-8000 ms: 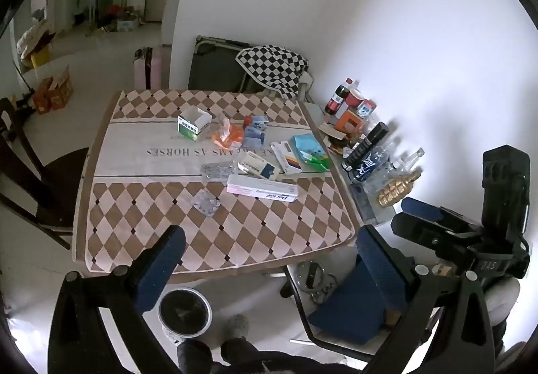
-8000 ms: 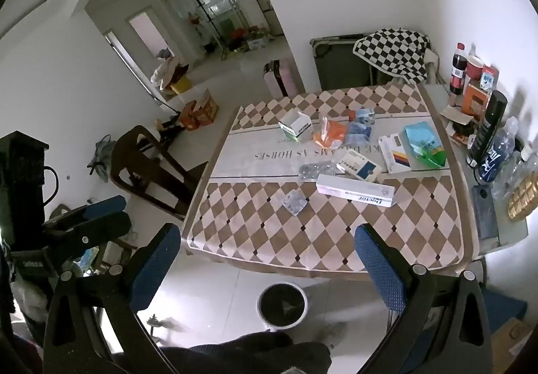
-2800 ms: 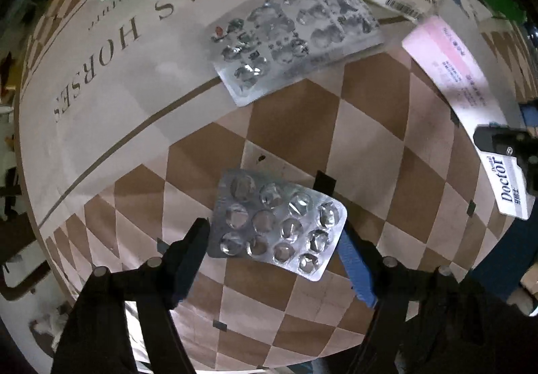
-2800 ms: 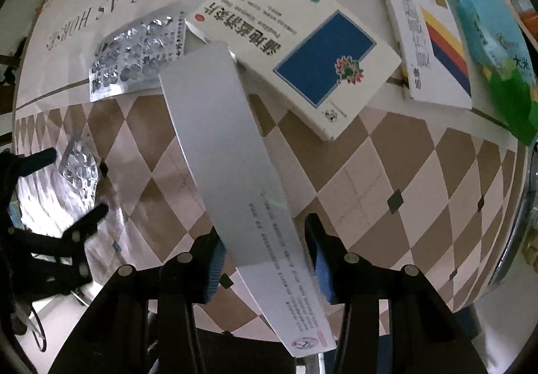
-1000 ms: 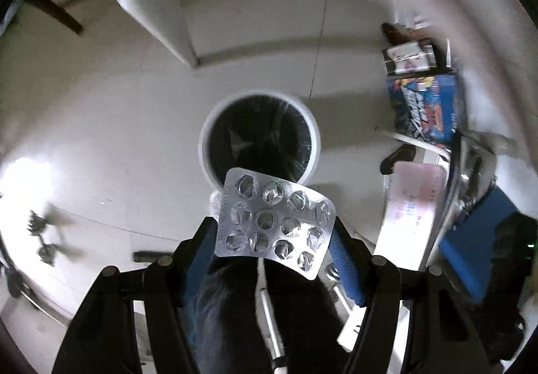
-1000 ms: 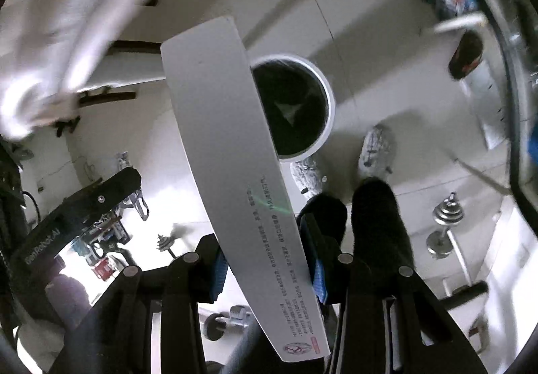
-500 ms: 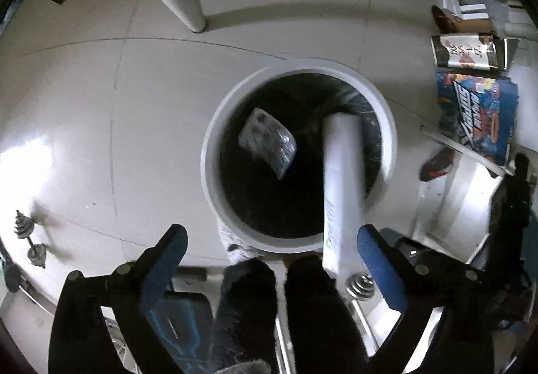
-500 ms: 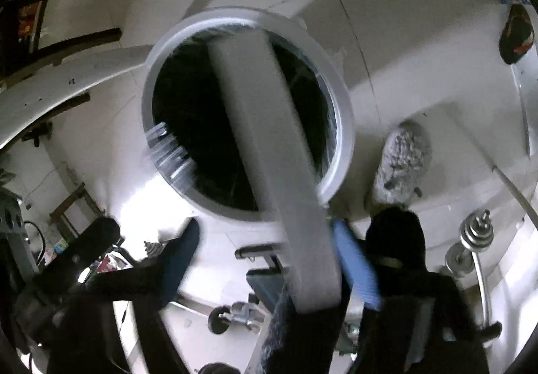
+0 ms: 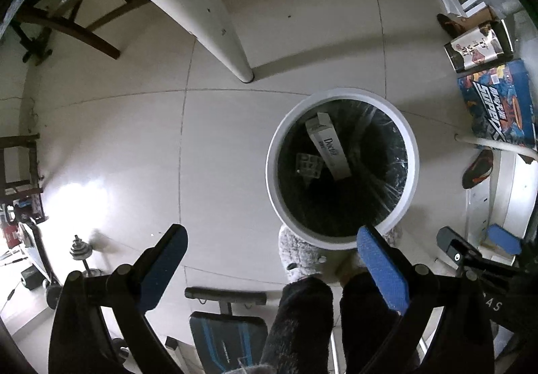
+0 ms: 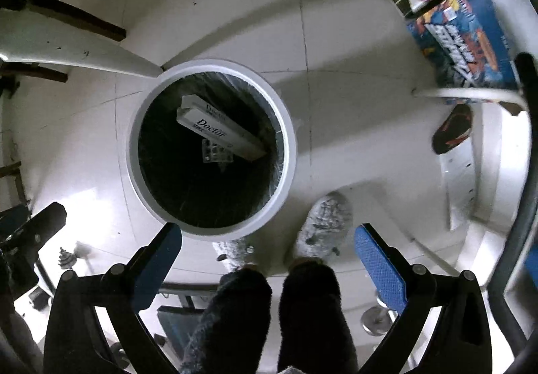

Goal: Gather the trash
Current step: 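Raise both tools from the bin back over the table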

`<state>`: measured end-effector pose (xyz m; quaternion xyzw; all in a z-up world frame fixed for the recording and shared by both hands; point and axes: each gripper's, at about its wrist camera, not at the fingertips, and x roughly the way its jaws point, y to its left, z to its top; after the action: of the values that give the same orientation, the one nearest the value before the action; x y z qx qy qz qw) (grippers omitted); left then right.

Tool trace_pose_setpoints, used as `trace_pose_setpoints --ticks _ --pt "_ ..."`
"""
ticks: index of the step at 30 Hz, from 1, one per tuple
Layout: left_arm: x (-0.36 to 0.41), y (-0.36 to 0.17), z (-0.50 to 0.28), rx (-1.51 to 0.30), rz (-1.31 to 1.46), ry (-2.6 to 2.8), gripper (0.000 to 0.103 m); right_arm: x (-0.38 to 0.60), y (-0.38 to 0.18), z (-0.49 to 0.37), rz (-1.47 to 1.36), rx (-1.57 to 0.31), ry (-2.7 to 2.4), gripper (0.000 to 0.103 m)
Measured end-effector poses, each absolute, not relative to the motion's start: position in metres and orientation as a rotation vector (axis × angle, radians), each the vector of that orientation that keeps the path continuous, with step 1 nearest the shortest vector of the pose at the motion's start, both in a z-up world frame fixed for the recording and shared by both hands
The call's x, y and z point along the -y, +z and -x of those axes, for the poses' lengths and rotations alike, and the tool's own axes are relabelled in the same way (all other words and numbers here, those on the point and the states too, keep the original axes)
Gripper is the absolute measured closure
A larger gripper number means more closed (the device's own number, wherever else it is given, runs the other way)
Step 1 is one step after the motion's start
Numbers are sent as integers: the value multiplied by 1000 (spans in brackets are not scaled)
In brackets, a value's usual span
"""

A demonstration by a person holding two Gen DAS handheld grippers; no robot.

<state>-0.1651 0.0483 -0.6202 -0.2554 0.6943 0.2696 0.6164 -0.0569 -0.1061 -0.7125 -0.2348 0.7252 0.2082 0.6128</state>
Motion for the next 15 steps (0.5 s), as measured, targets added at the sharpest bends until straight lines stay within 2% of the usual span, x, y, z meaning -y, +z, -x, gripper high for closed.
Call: trace_pose_setpoints --ticks 10,15 --pt "-35 -536 177 -1564 569 624 0 110 -617 69 556 -1595 498 0" --pt "-25 -478 187 -1542 583 612 0 114 -547 80 550 -1581 531 0"
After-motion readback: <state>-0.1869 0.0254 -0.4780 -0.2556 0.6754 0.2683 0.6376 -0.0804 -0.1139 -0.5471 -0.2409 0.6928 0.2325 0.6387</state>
